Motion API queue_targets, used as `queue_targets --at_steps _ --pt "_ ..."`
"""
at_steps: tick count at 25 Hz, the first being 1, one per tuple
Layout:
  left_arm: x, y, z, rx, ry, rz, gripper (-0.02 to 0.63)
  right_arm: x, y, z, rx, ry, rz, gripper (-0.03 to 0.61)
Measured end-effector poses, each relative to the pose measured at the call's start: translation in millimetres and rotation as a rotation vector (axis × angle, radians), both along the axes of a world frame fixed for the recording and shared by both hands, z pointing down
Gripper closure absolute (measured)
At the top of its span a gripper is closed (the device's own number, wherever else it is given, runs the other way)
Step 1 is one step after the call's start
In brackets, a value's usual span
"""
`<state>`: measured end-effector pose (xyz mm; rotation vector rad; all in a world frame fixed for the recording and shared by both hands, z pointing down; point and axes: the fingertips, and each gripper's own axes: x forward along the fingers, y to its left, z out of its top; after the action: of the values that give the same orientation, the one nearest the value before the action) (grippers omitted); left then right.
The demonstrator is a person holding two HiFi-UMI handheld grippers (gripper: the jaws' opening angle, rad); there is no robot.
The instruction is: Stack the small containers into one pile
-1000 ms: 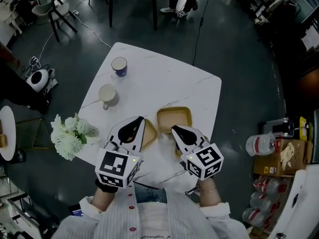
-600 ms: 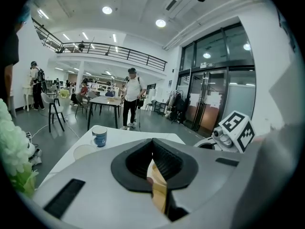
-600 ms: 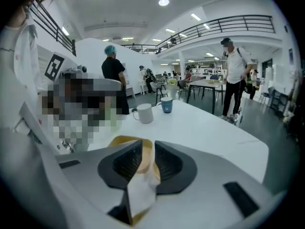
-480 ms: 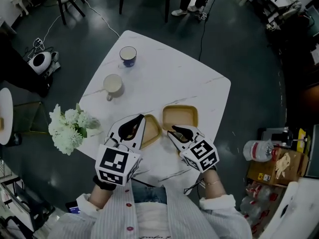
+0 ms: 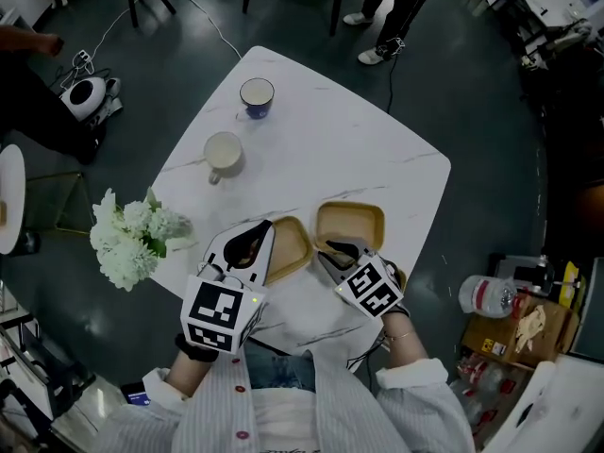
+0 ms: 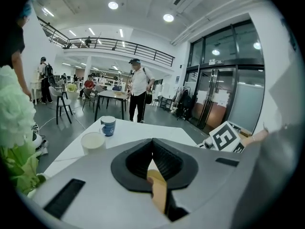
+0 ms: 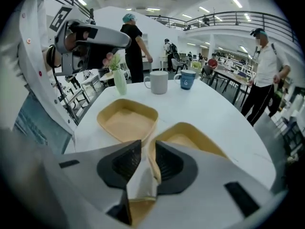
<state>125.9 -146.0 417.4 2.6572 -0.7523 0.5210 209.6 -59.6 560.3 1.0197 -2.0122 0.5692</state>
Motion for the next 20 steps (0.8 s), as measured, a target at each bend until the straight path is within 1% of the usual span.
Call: queue_targets --at_steps 5,9,11,13,17,20 --pt "-3 -2 11 -0.021 -0.019 -0.013 0.597 -1 -3 13 -0.034 0.069 -0.079 0.488" --pt "-3 -3 15 -0.030 -0.025 -0.018 0.597 -2 -3 22 -0.040 0.135 -0.147 0.489" --pt "-3 -4 15 -0.031 -0.028 -0.021 0.597 -2 -4 25 -0.039 0.161 -0.177 0.510" --pt "-5 -4 17 -0.032 -0.031 -0.023 0.597 -4 -3 29 -0.043 0.172 -0.198 0.535" --pt "-8 -5 18 -0.033 -0.034 -0.030 0.597 -5 0 31 -0.044 0.170 -0.223 0.540" --pt "-9 -6 17 -0.028 -0.035 -0.036 0.597 -3 0 28 -0.028 0.181 -0.234 0.546"
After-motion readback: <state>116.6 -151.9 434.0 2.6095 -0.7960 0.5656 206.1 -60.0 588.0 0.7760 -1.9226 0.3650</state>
